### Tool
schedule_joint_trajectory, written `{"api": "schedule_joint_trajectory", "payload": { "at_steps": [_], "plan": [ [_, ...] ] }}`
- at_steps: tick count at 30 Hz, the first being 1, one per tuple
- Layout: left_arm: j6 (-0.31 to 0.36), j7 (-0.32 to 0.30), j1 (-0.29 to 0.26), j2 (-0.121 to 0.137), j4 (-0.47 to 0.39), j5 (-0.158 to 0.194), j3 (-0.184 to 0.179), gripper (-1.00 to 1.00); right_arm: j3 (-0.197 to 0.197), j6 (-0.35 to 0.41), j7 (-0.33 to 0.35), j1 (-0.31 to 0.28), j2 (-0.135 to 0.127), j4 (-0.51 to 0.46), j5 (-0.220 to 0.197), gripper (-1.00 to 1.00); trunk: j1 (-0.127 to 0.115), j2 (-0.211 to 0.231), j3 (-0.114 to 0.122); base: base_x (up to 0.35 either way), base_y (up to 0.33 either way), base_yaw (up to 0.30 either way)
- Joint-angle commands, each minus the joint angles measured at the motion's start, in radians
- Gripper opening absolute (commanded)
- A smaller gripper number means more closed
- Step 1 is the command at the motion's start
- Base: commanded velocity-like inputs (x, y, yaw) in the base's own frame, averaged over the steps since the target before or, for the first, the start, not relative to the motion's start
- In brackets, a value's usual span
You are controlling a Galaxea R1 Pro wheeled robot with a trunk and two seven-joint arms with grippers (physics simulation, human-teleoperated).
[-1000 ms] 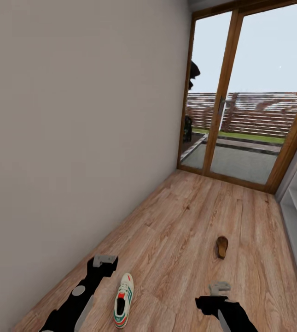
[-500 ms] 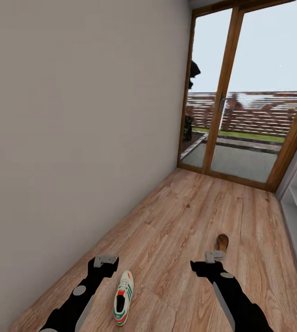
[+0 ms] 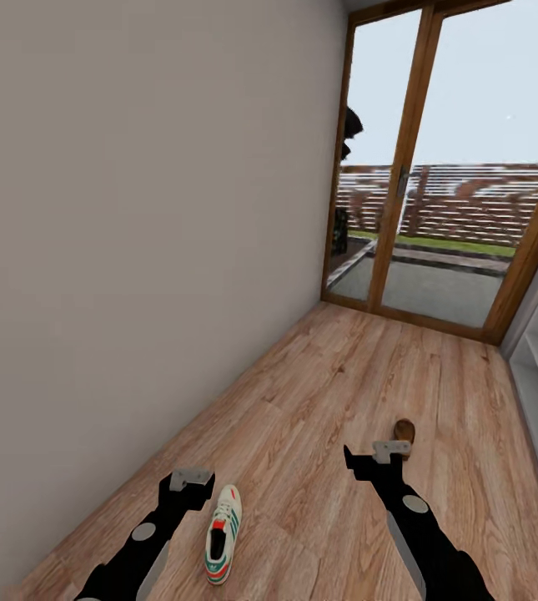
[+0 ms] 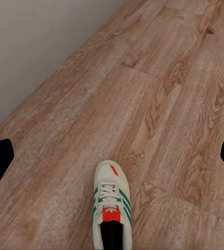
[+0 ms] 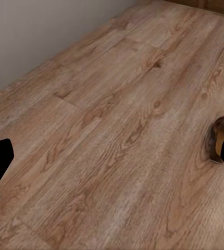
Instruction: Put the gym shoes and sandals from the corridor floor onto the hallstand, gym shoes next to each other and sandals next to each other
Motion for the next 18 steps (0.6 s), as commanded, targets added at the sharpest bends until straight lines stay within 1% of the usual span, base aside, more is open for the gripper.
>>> {"api": "schedule_joint_trajectory", "payload": {
  "at_steps": [1,15,18],
  "plan": [
    [-0.003,-0.001,-0.001,0.000,0.001,-0.007,0.002,1.00,0.000,0.005,0.001,0.000,0.000,-0.002,0.000,1.00,0.004,-0.008,-0.005,0.000,0.000,-0.067],
    [-0.003,-0.001,-0.001,0.000,0.001,-0.007,0.002,1.00,-0.002,0.003,0.003,0.001,0.000,0.000,-0.001,1.00,0.057,-0.106,-0.064,0.000,0.000,-0.174],
    [-0.003,-0.001,-0.001,0.001,0.001,-0.005,0.003,1.00,-0.002,0.003,0.002,0.001,0.000,-0.001,-0.001,1.00,0.069,-0.127,-0.078,0.000,0.000,-0.078]
  ]
}}
